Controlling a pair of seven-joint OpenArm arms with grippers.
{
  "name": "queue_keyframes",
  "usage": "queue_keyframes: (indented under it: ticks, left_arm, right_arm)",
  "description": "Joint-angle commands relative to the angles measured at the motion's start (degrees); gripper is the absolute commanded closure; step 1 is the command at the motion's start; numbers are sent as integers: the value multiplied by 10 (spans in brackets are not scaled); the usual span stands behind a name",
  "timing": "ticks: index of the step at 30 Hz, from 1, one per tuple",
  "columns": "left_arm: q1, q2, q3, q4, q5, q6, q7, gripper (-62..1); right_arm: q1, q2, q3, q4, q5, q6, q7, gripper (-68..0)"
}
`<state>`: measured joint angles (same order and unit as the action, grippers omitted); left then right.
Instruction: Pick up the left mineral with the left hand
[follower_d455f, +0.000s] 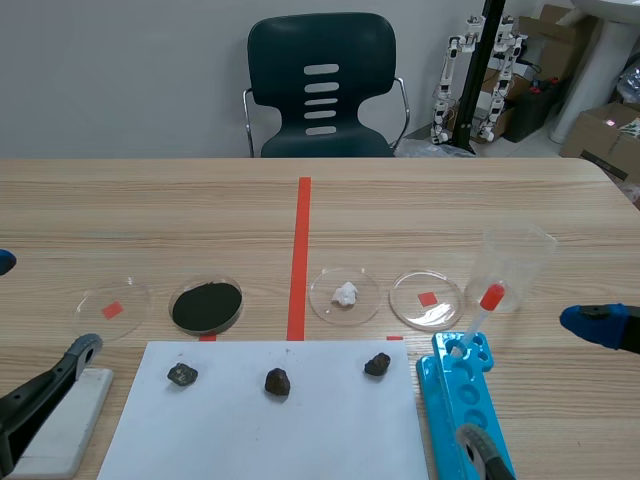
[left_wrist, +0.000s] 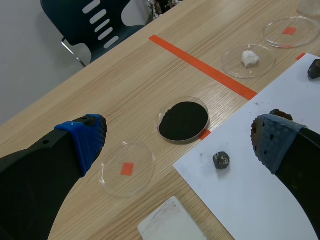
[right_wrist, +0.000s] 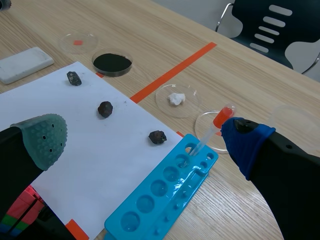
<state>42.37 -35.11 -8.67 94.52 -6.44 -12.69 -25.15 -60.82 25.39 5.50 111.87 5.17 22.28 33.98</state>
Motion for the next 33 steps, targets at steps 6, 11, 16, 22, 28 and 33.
queue_keyframes:
  ticks: [6, 11, 16, 22, 28, 33]
  left_arm:
    - [-11, 10, -3, 11, -4, -2, -16, -611]
    - [-31, 13, -2, 12, -29, -30, -7, -611]
    - [-76, 13, 18, 12, -99, -52, 111, -611]
    - [-156, 23, 52, 12, -206, -51, 305, -611]
    - [-222, 55, 80, 12, -300, 32, 496, -611]
    - [-270, 59, 134, 12, -321, 171, 612, -611]
  right_arm:
    - [0, 0, 0, 7, 6, 0, 8, -653]
    - [0, 0, 0, 7, 6, 0, 8, -653]
    - [0, 0, 0, 7, 6, 0, 8, -653]
    - [0, 0, 0, 7, 6, 0, 8, -653]
    - [0, 0, 0, 7, 6, 0, 8, -653]
    - [0, 0, 0, 7, 6, 0, 8, -653]
